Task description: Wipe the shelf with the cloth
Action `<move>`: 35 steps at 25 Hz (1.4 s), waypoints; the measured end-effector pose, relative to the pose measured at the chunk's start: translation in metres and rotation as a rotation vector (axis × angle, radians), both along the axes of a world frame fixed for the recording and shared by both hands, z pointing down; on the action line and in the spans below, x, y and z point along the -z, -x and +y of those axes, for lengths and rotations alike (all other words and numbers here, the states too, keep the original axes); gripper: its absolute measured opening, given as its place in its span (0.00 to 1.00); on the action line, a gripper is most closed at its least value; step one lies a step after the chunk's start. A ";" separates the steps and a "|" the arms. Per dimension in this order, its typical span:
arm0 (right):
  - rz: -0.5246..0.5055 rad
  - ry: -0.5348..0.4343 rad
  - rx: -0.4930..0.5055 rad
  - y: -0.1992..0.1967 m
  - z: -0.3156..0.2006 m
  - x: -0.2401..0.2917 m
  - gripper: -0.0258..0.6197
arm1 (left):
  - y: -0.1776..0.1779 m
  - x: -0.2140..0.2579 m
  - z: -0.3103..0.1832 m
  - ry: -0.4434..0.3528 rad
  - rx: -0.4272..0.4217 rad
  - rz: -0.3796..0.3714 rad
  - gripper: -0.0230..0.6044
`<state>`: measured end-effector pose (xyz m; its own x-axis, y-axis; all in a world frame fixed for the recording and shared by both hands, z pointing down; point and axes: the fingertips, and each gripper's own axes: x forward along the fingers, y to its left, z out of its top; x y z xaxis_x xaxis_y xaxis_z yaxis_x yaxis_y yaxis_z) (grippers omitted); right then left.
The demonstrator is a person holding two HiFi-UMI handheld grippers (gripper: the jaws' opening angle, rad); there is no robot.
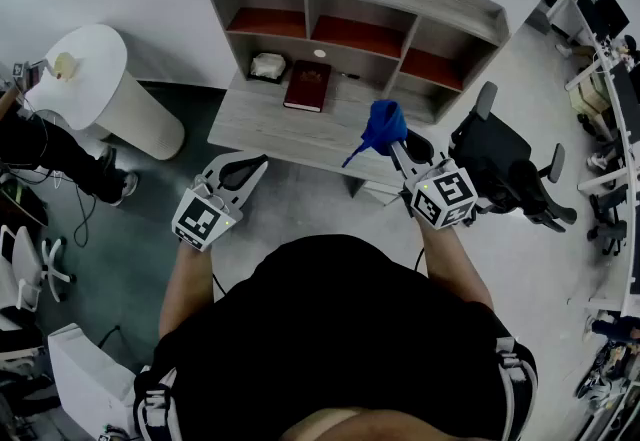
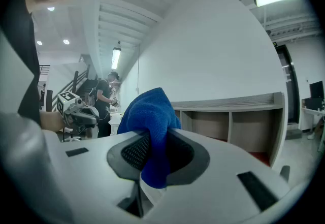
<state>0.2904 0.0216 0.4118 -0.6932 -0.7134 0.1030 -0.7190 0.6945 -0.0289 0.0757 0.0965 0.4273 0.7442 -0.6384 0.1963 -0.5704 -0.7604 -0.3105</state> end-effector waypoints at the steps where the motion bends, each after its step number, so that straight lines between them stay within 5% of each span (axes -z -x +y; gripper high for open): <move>1: 0.000 0.002 0.000 -0.006 0.001 -0.001 0.15 | -0.006 0.000 0.001 0.001 -0.002 -0.002 0.06; 15: -0.014 0.018 0.019 -0.041 0.002 -0.015 0.15 | -0.048 -0.003 -0.003 0.006 -0.003 0.006 0.06; 29: 0.033 -0.022 0.023 0.007 -0.035 -0.006 0.15 | -0.002 -0.035 -0.035 0.036 0.044 -0.030 0.06; 35: 0.063 -0.018 0.029 0.041 -0.067 -0.005 0.15 | 0.041 -0.034 -0.075 0.048 0.095 0.035 0.06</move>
